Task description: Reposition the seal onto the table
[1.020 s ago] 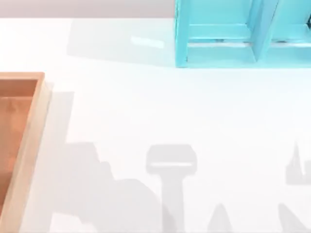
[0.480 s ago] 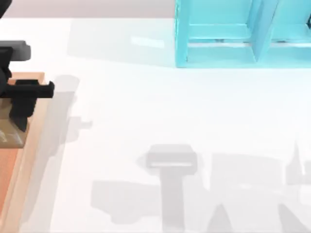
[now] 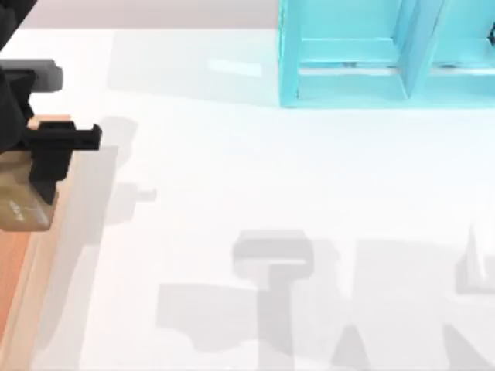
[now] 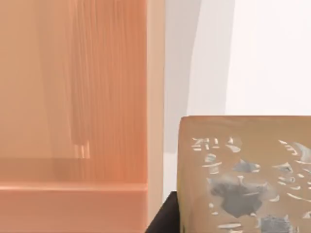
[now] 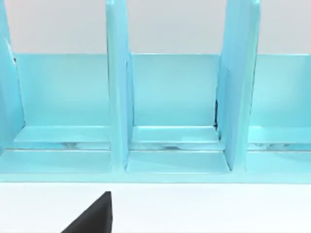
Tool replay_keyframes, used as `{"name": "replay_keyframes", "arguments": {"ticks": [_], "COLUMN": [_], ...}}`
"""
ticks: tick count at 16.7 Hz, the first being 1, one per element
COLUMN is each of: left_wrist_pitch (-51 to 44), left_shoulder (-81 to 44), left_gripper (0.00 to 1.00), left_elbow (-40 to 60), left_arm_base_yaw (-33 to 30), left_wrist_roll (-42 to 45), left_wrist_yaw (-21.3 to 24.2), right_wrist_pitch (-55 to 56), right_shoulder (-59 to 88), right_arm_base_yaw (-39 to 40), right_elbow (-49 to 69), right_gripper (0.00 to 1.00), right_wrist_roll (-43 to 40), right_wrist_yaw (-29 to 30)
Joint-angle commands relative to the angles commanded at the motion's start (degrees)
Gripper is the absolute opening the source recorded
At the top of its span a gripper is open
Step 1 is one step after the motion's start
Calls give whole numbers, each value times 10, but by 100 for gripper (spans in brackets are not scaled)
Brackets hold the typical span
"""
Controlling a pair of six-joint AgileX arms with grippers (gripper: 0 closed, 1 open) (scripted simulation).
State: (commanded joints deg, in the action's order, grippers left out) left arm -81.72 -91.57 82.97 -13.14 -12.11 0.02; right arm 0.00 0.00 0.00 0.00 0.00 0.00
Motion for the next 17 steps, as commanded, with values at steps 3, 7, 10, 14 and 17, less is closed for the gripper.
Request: {"name": "replay_keyframes", "arguments": {"ticks": [3, 7, 10, 14, 17], "left_wrist_pitch": [13, 45, 75, 104, 109], "left_shoulder": [-70, -193, -285, -367, -378], "left_gripper": [0, 0, 0, 0, 0], "left_elbow": [51, 142, 208, 266, 273], "left_arm_base_yaw": [-51, -143, -214, -281, -289], "left_wrist_roll": [-48, -139, -209, -275, -284], "left_wrist_yaw": [0, -1, -1, 1, 1], "right_wrist_pitch": [0, 0, 0, 0, 0], "right_shoulder": [0, 0, 0, 0, 0], "right_arm_base_yaw": [0, 0, 0, 0, 0], "right_elbow": [0, 0, 0, 0, 0], "right_gripper": [100, 100, 100, 100, 100], "right_wrist_roll": [0, 0, 0, 0, 0], "right_wrist_yaw": [0, 0, 0, 0, 0]}}
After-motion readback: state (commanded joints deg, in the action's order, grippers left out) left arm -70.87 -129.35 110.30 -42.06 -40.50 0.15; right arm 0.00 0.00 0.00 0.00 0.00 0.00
